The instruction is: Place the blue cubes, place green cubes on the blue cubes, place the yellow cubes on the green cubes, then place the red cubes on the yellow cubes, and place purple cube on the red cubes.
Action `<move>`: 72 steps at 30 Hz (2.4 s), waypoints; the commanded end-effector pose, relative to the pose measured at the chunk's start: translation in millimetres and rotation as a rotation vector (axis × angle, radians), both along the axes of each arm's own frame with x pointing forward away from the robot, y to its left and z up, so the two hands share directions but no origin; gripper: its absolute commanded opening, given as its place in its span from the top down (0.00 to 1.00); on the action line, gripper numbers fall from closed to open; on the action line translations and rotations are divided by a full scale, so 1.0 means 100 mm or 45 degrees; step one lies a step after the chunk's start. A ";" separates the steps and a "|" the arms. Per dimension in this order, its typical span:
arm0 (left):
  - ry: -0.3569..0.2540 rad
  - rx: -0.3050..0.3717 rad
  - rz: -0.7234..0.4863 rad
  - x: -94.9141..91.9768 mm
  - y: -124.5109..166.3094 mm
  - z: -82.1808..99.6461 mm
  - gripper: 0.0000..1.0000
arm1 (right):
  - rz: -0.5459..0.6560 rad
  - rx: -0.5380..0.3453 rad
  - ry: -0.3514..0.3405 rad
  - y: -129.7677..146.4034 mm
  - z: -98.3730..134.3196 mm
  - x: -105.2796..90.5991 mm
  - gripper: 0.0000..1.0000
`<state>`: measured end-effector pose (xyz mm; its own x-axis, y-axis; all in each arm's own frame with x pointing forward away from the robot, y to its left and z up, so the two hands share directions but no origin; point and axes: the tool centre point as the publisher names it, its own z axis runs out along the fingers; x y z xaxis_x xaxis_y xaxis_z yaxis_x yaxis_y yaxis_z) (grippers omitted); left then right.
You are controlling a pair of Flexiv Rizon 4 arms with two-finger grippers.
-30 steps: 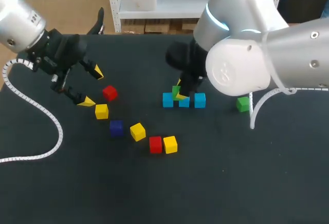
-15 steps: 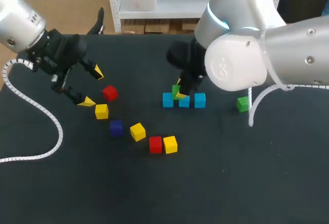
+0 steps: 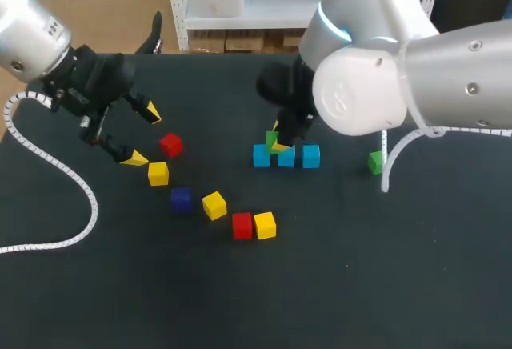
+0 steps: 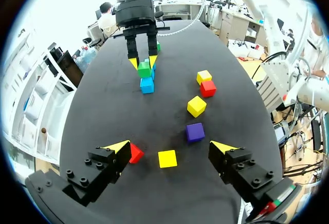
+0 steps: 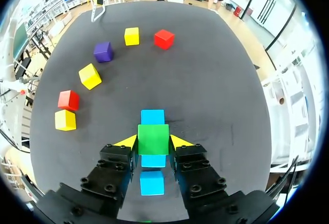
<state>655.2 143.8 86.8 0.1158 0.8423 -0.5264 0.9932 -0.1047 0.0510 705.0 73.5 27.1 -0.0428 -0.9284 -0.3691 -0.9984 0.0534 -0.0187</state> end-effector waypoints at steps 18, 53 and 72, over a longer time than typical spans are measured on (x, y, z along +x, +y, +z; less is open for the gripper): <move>-0.004 -0.004 -0.003 -0.01 0.01 -0.01 0.00 | 0.013 -0.013 0.022 0.01 -0.02 0.04 1.00; -0.004 -0.004 -0.003 -0.01 0.01 -0.01 0.00 | 0.014 -0.011 0.045 0.01 -0.06 0.05 0.68; -0.004 -0.004 -0.003 -0.01 0.01 -0.01 0.00 | 0.011 -0.004 0.055 0.00 -0.05 0.06 0.00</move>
<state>655.2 143.8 86.8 0.1158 0.8423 -0.5264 0.9932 -0.1046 0.0510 709.8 74.2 21.6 -0.0501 -0.9307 -0.3624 -0.9987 0.0457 0.0206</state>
